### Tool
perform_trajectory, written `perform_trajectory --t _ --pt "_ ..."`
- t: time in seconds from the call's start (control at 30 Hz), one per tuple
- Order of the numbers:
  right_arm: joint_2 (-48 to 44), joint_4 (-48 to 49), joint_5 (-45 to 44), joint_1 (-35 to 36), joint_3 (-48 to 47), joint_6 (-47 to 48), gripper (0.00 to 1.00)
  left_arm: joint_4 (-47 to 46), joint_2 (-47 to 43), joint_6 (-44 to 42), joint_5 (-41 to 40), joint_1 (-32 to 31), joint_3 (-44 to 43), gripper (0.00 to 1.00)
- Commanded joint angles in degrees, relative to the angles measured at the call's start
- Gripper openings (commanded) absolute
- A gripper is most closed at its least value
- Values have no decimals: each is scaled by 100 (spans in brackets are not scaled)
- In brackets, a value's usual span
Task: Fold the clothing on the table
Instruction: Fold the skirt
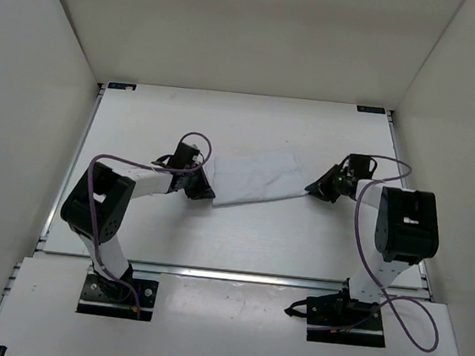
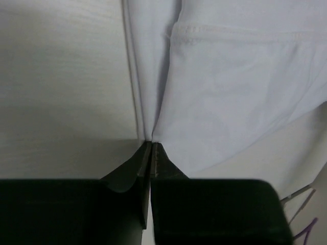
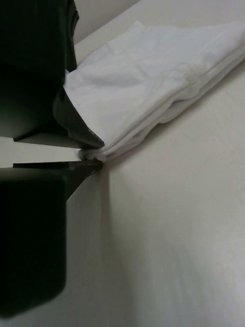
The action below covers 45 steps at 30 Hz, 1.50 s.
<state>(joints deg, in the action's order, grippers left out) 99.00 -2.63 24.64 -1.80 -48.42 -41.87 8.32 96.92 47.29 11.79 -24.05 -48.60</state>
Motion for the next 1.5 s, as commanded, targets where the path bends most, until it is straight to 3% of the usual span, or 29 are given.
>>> perform_trajectory --t 0.0,0.03,0.17,0.33,0.43,0.63,0.83,1.27,1.4,1.47 --pt "461 134 137 -48 -587 36 10 -138 291 123 -230 -126 -395 9" --pt "497 -138 146 -13 -676 169 0 -94 405 88 -152 -169 -561 0" --pt "173 -869 -642 145 -1387 1379 0 -163 503 0 -98 -179 -564 0" --pt "268 -2011 -1110 1128 -3064 3173 0 -234 661 -53 95 -108 -545 0" --pt "505 -2399 -1322 1892 -3707 3535 0 -269 687 -114 200 -99 -580 0" --pt "744 -2277 -1243 3052 -3990 3694 0 -252 696 -106 280 -29 -545 0" --pt "1007 -1881 -953 3862 -3543 3554 1 -287 643 -123 341 -12 -458 0" --pt "2193 -1617 -39 4487 -3561 3256 0 -120 503 -343 526 190 -97 0" --pt "2386 -1688 -38 4531 -3560 3194 0 -172 424 -360 596 296 -1 6" --pt "2404 -1705 23 4540 -3551 3176 0 -199 433 -352 684 322 35 15"
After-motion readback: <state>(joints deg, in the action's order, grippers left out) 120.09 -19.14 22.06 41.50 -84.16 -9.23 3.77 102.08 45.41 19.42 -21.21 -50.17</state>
